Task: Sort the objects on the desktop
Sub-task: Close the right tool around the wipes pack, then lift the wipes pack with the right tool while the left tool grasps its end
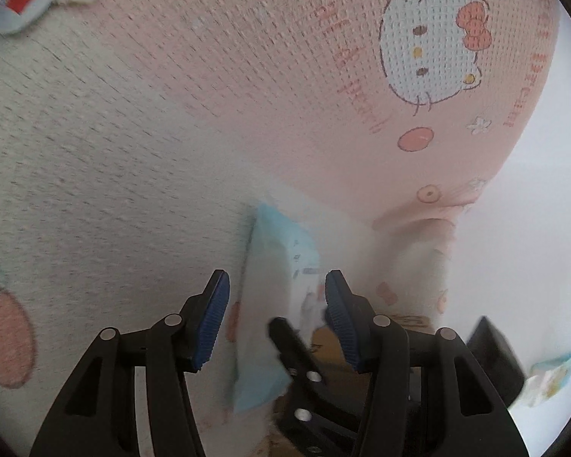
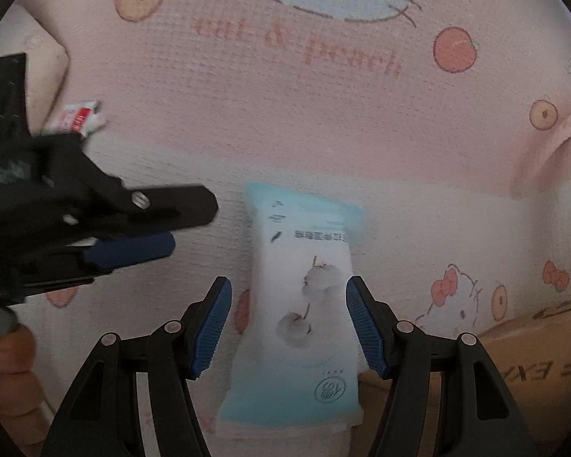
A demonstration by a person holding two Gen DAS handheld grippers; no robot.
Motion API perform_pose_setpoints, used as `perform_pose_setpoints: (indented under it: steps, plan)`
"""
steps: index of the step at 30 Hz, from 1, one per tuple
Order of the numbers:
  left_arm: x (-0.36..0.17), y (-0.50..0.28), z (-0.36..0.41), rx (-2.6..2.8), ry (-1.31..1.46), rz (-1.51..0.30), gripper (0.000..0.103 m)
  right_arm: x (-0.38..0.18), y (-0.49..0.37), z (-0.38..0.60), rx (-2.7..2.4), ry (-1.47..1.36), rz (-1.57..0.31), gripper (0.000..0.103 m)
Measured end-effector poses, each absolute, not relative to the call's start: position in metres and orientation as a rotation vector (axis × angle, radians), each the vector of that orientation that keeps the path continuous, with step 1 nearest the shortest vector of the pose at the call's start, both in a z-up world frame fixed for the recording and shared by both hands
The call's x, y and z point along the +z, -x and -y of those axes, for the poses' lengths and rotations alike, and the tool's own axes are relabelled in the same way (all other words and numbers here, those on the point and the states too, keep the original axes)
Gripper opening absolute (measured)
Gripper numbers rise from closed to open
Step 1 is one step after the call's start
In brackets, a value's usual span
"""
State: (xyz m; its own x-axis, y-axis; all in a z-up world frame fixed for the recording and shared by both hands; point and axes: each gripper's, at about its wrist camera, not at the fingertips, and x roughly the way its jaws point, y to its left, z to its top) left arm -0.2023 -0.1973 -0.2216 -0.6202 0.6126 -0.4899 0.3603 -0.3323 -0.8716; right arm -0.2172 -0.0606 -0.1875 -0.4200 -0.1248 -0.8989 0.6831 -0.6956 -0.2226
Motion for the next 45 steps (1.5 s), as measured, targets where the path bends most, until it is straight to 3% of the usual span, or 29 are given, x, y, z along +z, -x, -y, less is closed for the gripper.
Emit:
perform_pose_setpoints:
  steps: [8, 15, 23, 32, 37, 45]
  plan:
    - [-0.231, 0.212, 0.190, 1.983, 1.279, 1.718, 0.057, -0.204, 0.241, 0.061, -2.133, -1.409, -0.804, 0.060]
    - [-0.230, 0.215, 0.185, 2.001, 1.310, 1.674, 0.057, -0.210, 0.262, 0.046, -2.078, -1.576, -0.580, 0.064]
    - [-0.224, 0.214, 0.187, 2.024, 1.328, 1.645, 0.057, -0.213, 0.247, 0.048, -2.003, -1.553, -0.626, 0.063]
    - [-0.225, 0.207, 0.173, 2.048, 1.490, 1.499, 0.056, -0.208, 0.224, 0.043, -1.936, -1.516, -0.551, 0.059]
    - [-0.229, 0.191, 0.156, 2.070, 1.604, 1.402, 0.049, -0.206, 0.201, 0.039, -1.904, -1.509, -0.567, 0.058]
    - [-0.230, 0.149, 0.147, 2.036, 1.622, 1.455, 0.043, -0.202, 0.164, 0.015, -1.884, -1.526, -0.511, 0.058]
